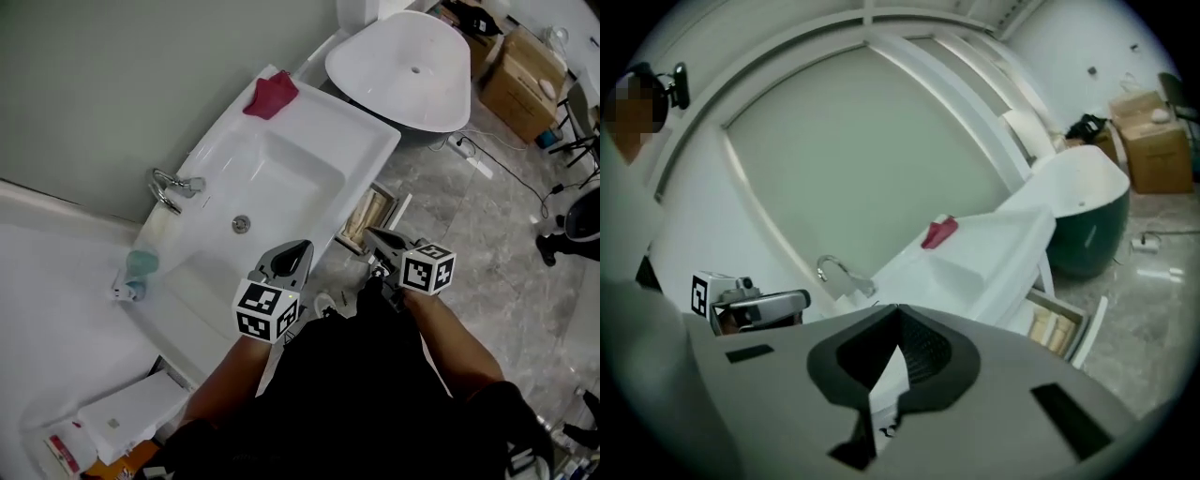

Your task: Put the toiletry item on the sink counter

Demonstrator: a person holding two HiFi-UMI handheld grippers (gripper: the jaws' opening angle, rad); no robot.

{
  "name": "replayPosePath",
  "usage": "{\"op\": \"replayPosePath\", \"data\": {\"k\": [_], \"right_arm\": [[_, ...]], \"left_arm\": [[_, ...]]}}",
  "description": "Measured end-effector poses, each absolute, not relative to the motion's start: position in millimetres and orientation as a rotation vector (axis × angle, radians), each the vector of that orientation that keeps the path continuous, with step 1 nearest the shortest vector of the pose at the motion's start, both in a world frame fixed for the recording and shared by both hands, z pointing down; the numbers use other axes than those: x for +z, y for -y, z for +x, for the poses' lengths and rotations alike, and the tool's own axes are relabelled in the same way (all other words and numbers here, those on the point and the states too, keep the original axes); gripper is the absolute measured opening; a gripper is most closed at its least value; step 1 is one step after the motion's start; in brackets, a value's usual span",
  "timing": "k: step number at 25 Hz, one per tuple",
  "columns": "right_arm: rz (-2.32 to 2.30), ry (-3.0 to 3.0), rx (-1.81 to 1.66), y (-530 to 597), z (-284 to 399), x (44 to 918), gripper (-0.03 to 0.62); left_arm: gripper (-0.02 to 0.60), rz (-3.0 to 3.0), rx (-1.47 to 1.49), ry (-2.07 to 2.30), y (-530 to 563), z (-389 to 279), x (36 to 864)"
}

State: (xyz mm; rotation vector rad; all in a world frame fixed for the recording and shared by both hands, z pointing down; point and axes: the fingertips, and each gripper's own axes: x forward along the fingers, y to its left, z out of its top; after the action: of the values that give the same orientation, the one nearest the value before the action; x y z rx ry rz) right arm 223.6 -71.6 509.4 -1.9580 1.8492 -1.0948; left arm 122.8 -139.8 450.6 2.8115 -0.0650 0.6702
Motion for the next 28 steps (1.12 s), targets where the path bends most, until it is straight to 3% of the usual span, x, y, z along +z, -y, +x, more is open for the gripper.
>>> {"op": "replayPosePath", "data": {"k": [11,20,28], "right_arm": [[-1.826,-2.430,-0.682,128.3,144.9,414.4,0.006],[-1.487,-2.783,-0.641,118.1,99.4,413.8,0.003],[-1.341,-2.941,-0.687,65.5,102.8,430.4,0.003]], "left_arm": [[0.003,2.836,0.524,0.345,155.9,68.1,409.7],[0.003,2.695,0.451,0.757,148.8,22.0,408.5],[0.003,2.605,0.446,0.960,90.3,14.1,412.3]]}}
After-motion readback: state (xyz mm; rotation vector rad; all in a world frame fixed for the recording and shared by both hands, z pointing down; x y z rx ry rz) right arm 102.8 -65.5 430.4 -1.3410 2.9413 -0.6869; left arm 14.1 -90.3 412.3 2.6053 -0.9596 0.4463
